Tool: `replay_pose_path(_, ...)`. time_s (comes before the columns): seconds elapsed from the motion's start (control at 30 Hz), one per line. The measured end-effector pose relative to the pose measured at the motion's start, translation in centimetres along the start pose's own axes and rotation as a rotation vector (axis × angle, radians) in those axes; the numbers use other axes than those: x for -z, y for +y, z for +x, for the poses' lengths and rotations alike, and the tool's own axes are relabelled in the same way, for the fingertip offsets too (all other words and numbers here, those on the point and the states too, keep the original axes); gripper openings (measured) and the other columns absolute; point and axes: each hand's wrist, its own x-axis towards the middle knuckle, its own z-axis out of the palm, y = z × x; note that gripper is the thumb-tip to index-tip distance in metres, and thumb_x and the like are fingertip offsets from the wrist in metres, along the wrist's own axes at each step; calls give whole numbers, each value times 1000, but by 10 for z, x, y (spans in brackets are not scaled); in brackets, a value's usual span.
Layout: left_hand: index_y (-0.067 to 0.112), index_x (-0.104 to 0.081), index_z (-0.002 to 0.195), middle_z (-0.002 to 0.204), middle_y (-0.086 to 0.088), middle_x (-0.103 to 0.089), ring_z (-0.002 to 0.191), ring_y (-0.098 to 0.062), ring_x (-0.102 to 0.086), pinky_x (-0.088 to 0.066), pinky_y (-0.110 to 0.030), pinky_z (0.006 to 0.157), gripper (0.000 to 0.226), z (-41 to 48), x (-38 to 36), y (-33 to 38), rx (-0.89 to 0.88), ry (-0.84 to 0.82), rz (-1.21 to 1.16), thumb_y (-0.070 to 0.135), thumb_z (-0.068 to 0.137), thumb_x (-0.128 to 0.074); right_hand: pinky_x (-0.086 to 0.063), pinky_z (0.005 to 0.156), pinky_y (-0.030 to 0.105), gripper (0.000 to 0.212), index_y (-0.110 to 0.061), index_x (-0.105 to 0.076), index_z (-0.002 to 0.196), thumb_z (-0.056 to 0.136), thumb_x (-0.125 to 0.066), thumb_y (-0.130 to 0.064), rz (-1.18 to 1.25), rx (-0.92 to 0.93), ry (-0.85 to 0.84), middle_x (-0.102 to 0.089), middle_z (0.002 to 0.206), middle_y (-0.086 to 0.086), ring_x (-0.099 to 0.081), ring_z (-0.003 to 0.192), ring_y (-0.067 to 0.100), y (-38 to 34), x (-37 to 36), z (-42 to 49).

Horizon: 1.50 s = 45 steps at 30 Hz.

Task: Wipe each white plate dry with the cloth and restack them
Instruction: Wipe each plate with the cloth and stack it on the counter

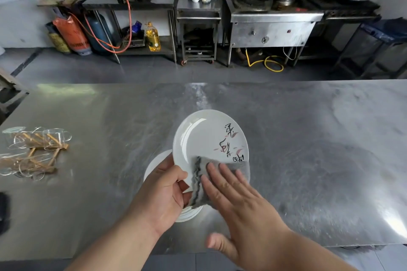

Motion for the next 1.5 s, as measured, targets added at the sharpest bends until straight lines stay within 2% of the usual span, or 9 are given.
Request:
replay_pose_path(0.17,24,-80,115,112,-15,-76,90,-29,-76,-64,-52,71,51,-13,-5,-3,69,-82,112,5,74,-57,6,128,47,104,-17,24,160,83,15,-85,-62,-203,-14,39,165,6,39,151,24,51,12,16)
replay_pose_path(0.27,20,-78,120,111,-18,-76,90,-28,-75,-63,-50,72,50,-17,-16,-4,95,-141,187,5,77,-57,2,128,54,101,-16,14,164,89,4,-84,3,-144,78,30,169,6,31,155,28,52,24,31)
replay_pose_path(0.43,19,-79,103,96,-15,-64,82,-24,-59,-55,-34,60,38,-16,-27,3,51,-109,196,5,73,-60,-6,130,54,100,-9,-6,166,94,-11,-78,59,174,210,6,174,10,9,161,33,30,25,41)
replay_pose_path(0.7,18,-78,118,112,-19,-76,91,-30,-75,-64,-50,71,46,-21,-21,7,35,-131,235,5,79,-58,3,129,51,100,-18,16,163,88,3,-83,-5,-160,129,32,168,5,33,155,26,53,33,31)
replay_pose_path(0.9,14,-77,110,98,-18,-63,80,-27,-57,-53,-33,57,43,-20,-28,5,17,-100,241,3,73,-59,-5,130,54,98,-12,-5,166,94,-23,-76,58,139,219,7,174,8,12,161,31,23,21,29)
replay_pose_path(1.0,18,-80,107,105,-21,-77,83,-28,-76,-62,-44,62,40,-23,-29,7,9,-115,243,5,75,-59,-3,130,52,97,-21,2,166,91,-18,-79,-6,35,211,13,173,0,18,160,23,44,35,29)
replay_pose_path(1.13,26,-83,101,104,-14,-78,82,-27,-77,-66,-50,61,45,-18,-25,13,-84,-22,149,-4,79,-58,3,129,46,102,-20,14,164,86,-1,-85,-16,-176,121,29,169,-1,32,155,21,61,36,14)
replay_pose_path(1.3,28,-83,96,105,-13,-78,84,-28,-77,-65,-49,61,59,-13,-21,12,-94,48,81,-11,96,-38,-5,130,51,110,-8,-6,166,91,-6,-88,87,-122,117,9,173,11,19,159,26,27,-1,-13)
replay_pose_path(1.5,26,-83,99,105,-15,-78,82,-29,-78,-63,-48,63,44,-15,-22,-1,-20,18,94,1,73,-56,3,129,49,103,-13,9,165,89,6,-83,-30,-174,141,25,170,9,31,155,24,57,19,12)
